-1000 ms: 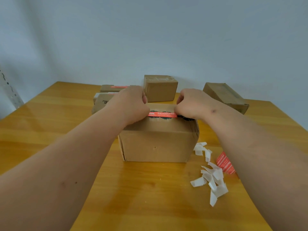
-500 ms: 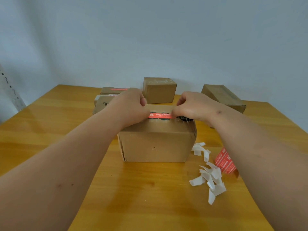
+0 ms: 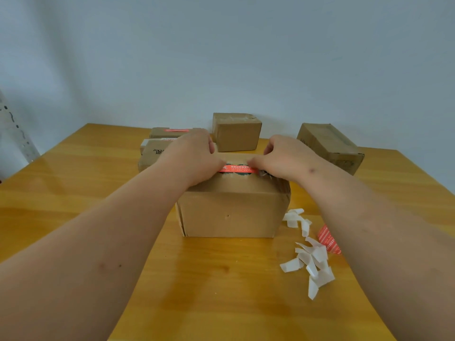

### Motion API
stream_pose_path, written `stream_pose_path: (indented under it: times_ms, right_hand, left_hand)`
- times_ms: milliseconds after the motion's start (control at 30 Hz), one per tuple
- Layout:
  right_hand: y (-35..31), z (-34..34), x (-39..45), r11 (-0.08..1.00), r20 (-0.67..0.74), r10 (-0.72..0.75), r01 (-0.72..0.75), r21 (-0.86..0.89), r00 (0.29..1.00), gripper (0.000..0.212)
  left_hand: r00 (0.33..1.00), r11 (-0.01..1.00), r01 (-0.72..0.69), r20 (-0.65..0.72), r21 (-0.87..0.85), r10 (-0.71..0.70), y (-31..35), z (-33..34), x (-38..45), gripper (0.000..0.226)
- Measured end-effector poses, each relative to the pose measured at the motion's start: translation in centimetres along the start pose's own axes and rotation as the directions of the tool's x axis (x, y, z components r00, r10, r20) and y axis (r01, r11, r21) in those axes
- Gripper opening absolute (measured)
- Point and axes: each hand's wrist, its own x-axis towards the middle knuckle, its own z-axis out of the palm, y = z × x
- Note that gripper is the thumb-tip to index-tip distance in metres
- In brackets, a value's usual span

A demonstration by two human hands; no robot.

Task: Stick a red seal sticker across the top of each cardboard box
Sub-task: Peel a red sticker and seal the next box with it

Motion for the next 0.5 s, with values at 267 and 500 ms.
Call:
stream_pose_path:
  times_ms: [267, 500]
  right_hand:
    - [0.3, 0.0, 0.0, 0.999, 0.05, -0.016, 0.015, 0.036, 0.999, 0.049]
    - [2.0, -1.0, -0.4, 0.99, 0.066, -0.043, 0.034, 0.139, 0.997, 0.049]
  left_hand:
    - [0.999, 0.999, -0.018, 0.036, -0.049, 0.02, -0.3, 0.0, -0.2, 0.028]
    - [0.999, 0.988, -0.04, 0.019, -0.15, 0.043, -1.6, -0.3, -0.6, 0.022]
